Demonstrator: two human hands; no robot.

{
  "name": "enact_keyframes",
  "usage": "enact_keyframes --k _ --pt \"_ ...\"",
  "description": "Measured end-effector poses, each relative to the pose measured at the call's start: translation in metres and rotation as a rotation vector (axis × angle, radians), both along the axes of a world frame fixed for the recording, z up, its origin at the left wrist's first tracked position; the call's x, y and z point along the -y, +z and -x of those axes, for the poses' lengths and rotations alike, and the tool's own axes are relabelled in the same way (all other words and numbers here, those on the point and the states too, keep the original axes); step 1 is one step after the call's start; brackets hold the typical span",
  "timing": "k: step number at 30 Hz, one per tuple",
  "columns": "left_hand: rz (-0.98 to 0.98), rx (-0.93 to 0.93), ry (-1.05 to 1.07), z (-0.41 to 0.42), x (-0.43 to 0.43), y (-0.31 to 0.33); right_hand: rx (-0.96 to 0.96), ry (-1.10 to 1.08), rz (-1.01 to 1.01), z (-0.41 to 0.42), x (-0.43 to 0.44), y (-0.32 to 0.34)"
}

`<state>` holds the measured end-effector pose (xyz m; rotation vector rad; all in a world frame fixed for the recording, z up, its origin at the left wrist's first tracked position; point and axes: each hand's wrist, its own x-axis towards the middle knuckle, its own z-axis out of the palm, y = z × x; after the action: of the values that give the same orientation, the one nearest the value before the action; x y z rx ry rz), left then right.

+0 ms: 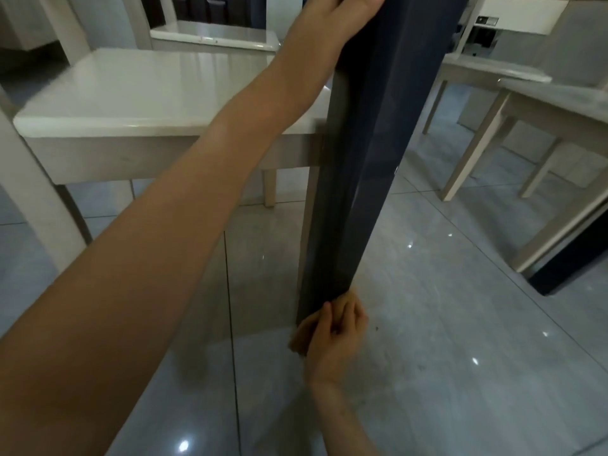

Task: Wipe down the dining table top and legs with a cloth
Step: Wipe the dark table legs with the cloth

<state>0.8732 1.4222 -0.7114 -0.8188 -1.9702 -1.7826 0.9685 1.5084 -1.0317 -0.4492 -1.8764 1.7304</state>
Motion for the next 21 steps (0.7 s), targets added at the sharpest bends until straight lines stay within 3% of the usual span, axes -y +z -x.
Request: enact_keyframes --k 6,10,15,21 --pt "0.025 0.074 0.048 0.002 0.000 0.006 0.067 0.047 -0.023 -0.006 -0.010 -0.002" --pt "0.021 -0.044 -0.044 -0.003 -0.001 0.006 -0.047 0.065 0.068 0.005 -0.011 0.085" --pt "-0.195 0.197 -0.019 -0.012 -0.010 0.012 -0.188 0.048 -0.043 0.019 -0.021 0.219" --pt "-0.126 0.448 -0.077 -0.037 0.004 0.041 -0.145 0.135 -0.091 0.021 -0.038 0.349"
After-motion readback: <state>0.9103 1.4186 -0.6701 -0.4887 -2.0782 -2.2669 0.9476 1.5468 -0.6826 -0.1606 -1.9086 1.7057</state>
